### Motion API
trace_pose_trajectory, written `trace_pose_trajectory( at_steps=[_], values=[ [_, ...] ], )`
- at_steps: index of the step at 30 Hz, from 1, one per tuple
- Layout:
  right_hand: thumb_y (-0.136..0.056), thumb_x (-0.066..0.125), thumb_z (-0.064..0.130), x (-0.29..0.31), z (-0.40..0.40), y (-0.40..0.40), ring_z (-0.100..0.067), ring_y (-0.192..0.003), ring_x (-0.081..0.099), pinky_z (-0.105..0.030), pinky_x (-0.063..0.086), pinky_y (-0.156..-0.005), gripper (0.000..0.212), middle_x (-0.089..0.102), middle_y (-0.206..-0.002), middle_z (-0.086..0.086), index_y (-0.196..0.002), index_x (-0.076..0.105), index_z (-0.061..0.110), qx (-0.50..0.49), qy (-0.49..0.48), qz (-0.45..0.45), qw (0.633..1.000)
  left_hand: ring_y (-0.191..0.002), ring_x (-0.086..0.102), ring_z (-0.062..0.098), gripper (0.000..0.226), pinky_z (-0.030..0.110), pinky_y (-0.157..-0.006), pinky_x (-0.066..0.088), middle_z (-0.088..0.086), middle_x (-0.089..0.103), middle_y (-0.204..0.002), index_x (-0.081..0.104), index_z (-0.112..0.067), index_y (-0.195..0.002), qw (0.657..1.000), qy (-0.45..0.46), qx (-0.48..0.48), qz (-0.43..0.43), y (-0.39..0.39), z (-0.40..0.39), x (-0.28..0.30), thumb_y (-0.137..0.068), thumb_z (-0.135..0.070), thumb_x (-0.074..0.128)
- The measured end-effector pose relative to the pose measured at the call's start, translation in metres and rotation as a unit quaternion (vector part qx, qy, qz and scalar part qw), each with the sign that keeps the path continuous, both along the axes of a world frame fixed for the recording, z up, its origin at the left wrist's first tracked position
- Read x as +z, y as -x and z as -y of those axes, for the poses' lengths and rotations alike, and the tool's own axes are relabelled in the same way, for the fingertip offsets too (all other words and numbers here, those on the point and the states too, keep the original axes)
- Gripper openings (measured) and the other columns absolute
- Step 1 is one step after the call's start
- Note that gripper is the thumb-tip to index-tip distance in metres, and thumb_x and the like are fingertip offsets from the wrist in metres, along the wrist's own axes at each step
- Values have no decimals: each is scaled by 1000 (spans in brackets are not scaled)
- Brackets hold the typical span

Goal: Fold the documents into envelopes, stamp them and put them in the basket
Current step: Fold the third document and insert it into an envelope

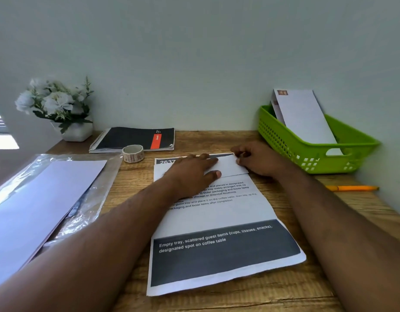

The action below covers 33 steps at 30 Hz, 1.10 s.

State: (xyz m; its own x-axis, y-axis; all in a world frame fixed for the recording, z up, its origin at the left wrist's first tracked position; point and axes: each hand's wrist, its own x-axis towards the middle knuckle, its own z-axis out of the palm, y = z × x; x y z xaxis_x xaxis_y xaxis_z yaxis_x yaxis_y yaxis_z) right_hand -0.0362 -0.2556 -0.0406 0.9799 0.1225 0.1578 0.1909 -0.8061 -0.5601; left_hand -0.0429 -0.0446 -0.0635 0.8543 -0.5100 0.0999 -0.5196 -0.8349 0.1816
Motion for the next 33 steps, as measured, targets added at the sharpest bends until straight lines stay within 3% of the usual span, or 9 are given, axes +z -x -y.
trace_pose_trajectory(
  at_steps=[4,8,10,19,27,33],
  values=[
    [-90,61,15,-3,-10,-5,-15,-101,60,-23,43,-84,23,67,-106,3,-111,70,13,-28,20,15,999,-149,9,23,52,55,-117,5,-9,10,-162,16,-45,-150,998,-43,16,-33,-1,3,-1,-99,-55,22],
    [-81,69,10,-6,-13,-10,-14,-88,57,-17,41,-64,14,62,-93,2,-94,67,15,-71,-46,30,996,-149,2,23,51,59,-115,1,-10,4,-162,11,-49,-149,997,-58,19,-42,2,5,1,-99,-55,18],
    [-79,72,7,-5,-13,-8,-12,-88,57,-12,39,-64,15,64,-95,2,-93,68,13,-64,-49,58,995,-149,1,24,51,60,-115,0,-10,3,-162,10,-49,-149,997,-57,19,-44,2,4,2,-100,-55,18],
    [-80,71,10,-1,-12,-7,-14,-84,63,-26,48,-79,11,72,-90,0,-89,76,14,-32,48,155,986,-149,0,24,51,59,-116,-1,-10,2,-162,8,-48,-150,997,-60,21,-48,3,4,3,-100,-54,16],
    [-84,60,16,0,-18,-7,-22,-82,65,-33,54,-71,13,72,-89,2,-85,71,23,-49,179,218,958,-149,0,25,51,60,-115,-1,-9,3,-162,10,-47,-150,997,-49,24,-49,3,5,3,-100,-53,18],
    [-82,63,10,-6,-14,-8,-20,-84,65,-32,52,-77,14,72,-89,-1,-87,73,18,-20,128,203,971,-149,0,24,51,61,-115,-2,-9,2,-162,10,-47,-150,997,-46,22,-57,5,5,6,-100,-53,20]
  ],
)
